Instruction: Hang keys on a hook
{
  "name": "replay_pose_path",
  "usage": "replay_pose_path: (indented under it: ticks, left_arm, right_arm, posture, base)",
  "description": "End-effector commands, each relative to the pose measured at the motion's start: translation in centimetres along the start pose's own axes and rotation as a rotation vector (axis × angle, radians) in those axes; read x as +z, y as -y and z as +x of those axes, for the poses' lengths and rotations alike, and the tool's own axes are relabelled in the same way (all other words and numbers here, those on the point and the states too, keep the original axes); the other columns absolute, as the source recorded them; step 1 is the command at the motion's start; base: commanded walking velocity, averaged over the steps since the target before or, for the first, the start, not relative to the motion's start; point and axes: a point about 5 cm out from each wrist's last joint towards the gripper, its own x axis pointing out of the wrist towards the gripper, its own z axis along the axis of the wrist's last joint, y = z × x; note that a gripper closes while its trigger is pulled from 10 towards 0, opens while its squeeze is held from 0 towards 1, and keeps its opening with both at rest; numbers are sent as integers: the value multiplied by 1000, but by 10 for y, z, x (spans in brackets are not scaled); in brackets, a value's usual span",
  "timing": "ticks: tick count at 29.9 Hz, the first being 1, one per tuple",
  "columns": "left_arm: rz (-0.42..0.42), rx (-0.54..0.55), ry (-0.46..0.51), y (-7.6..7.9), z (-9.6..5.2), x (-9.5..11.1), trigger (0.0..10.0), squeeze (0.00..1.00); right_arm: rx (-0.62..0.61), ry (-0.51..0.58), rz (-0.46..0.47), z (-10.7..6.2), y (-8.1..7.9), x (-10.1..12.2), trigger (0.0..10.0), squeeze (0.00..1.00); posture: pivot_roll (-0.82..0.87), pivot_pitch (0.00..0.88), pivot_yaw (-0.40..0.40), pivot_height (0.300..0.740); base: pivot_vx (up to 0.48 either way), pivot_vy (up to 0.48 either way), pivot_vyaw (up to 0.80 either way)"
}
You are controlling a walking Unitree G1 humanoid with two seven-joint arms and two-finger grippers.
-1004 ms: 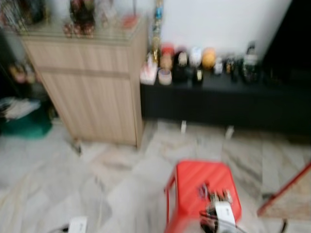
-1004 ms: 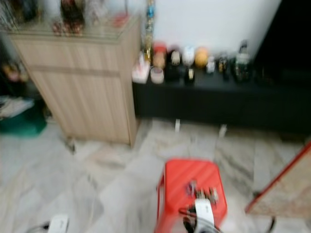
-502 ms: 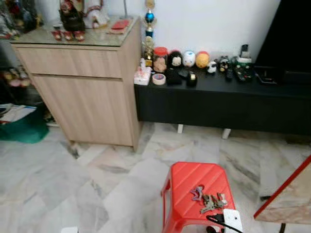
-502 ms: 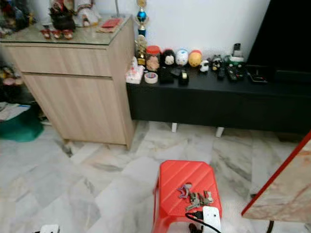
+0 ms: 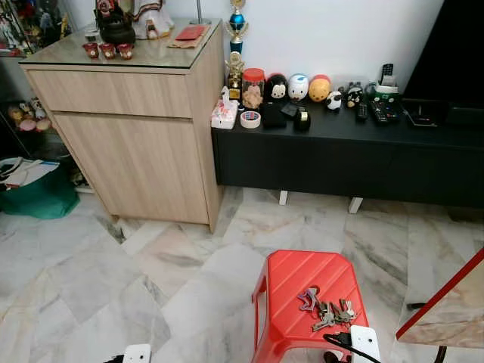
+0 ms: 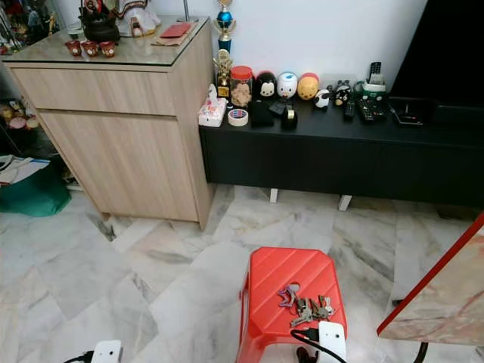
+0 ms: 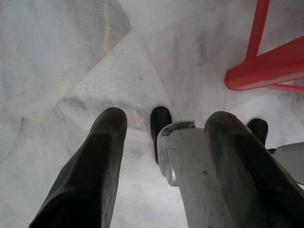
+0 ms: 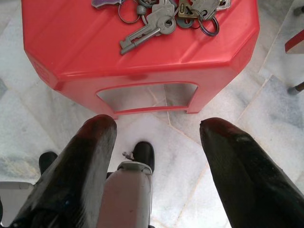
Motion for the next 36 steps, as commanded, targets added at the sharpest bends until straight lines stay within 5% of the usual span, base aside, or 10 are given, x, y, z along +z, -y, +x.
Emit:
replay_pose_path:
  ticks: [1, 20, 25, 30, 36]
  left_arm:
    - [30, 3, -12, 0, -1, -3, 10000, 0]
    - [21, 15, -6, 3, 0, -4, 10000, 0]
    - [3, 32, 26, -6, 0, 4, 10000, 0]
    - [-45, 78, 132, -22, -1, 22, 10000, 0]
    - [-97, 60, 404, -27, -3, 84, 10000, 0]
  right_arm:
    - [-5, -1, 23, 0, 0, 0, 10000, 0]
    - [-10, 1, 32, 0, 2, 0, 10000, 0]
    - [-10, 1, 32, 0, 2, 1, 10000, 0]
    - [-18, 23, 42, 0, 2, 2, 10000, 0]
    - [-68, 165, 115, -2, 6, 12, 10000, 0]
  posture:
    - [21, 0, -18, 740]
    - [26, 0, -24, 740]
    - [26, 0, -24, 740]
    - [23, 0, -25, 740]
    - [37, 0, -31, 740]
  base:
    - [0, -337, 0]
    - [0, -305, 0]
    - [0, 0, 0]
    - [0, 0, 0]
    - [0, 0, 0]
